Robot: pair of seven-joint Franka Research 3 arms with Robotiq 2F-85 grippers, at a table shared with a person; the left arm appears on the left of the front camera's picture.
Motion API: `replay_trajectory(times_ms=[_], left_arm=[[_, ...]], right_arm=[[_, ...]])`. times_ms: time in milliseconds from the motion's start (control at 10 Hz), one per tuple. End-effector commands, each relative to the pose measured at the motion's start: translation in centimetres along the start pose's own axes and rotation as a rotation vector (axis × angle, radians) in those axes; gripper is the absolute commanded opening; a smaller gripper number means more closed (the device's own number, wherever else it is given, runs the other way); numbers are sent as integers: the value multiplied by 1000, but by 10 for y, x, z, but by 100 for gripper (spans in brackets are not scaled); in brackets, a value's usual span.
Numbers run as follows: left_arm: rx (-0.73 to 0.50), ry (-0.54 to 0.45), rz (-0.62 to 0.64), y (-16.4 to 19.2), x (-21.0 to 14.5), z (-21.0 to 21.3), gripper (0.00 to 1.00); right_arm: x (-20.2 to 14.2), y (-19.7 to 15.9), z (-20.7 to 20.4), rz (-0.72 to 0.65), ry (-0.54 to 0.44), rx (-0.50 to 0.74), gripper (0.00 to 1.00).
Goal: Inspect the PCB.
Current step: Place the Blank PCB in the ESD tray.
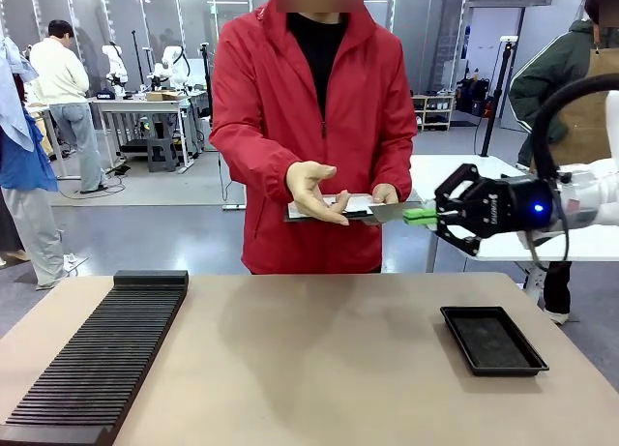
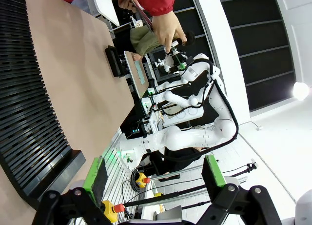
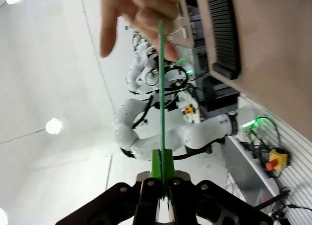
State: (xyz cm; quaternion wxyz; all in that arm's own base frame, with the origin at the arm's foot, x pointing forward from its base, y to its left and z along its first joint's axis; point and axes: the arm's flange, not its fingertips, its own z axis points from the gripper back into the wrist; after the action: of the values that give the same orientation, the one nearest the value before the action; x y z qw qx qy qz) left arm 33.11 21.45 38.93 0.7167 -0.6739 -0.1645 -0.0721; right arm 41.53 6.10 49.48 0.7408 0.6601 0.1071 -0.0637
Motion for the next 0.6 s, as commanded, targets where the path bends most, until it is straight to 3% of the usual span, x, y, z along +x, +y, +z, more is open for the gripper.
replay_trajectory(times_ms=[0, 200, 500], left_arm=[[2, 0, -1, -3, 0, 0, 100], [2, 0, -1, -3, 0, 0, 100], [2, 0, -1, -3, 0, 0, 100]], right_arm=[[-5, -10, 34, 77, -54, -150, 3], [-3, -29, 72, 93, -169, -280, 3], [-2, -40, 102, 148, -129, -385, 3]])
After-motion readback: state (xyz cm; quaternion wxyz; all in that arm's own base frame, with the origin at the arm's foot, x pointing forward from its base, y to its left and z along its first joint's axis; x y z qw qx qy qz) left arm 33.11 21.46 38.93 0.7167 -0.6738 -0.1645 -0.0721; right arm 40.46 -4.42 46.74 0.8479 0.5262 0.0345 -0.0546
